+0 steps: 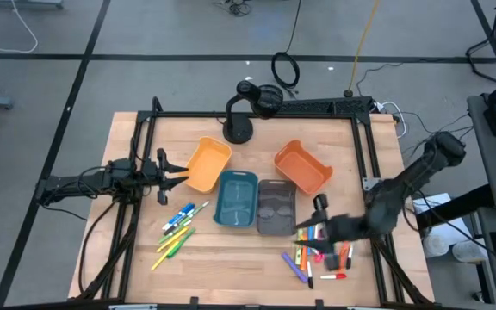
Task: Pick & Place Markers
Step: Put the white and yellow highlighter into the yellow bin
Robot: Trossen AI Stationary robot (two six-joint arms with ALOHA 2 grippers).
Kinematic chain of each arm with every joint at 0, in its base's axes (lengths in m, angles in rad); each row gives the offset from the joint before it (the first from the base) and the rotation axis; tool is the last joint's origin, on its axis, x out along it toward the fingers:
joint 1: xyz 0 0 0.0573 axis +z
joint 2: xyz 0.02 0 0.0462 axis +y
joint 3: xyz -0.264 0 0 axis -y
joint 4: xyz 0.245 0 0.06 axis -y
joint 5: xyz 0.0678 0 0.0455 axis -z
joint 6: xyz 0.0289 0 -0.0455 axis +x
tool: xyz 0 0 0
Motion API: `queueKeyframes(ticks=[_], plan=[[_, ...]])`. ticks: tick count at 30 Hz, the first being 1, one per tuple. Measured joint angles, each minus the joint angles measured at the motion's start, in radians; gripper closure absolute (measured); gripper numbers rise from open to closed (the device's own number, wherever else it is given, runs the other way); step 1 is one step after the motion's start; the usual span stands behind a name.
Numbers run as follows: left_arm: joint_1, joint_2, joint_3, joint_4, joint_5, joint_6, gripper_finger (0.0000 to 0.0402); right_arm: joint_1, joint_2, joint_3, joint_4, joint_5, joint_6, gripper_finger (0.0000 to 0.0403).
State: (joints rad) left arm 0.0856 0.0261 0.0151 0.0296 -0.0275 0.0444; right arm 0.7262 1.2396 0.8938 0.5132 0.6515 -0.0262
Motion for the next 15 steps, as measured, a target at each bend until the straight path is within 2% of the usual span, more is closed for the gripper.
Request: queueKeyframes(ticks=[2, 3, 5, 9, 15], plan=[[0.0, 0.0, 0.0, 0.001, 0.0, 0.0, 0.0275, 0.011, 0.08, 0.155, -0.314, 0.152, 0.126, 0.0224], [0.0, 0.0, 0.0, 0.001, 0.0, 0.0, 0.0275, 0.015, 0.116, 0.222, -0.47, 0.192, 0.215, 0.0217], [0.0, 0.0, 0.0, 0.001, -0.001, 0.0, 0.0275, 0.021, 0.178, 0.347, -0.727, 0.197, 0.402, 0.0208], [0.0, 0.0, 0.0, 0.0, 0.0, 0.0, 0.0275, 0.036, 0.258, 0.498, -1.1, 0.068, 0.763, 0.0209], [0.0, 0.0, 0.0, 0.001, 0.0, 0.0, 0.0275, 0.034, 0.289, 0.486, -1.417, -0.175, 1.168, 0.0229]])
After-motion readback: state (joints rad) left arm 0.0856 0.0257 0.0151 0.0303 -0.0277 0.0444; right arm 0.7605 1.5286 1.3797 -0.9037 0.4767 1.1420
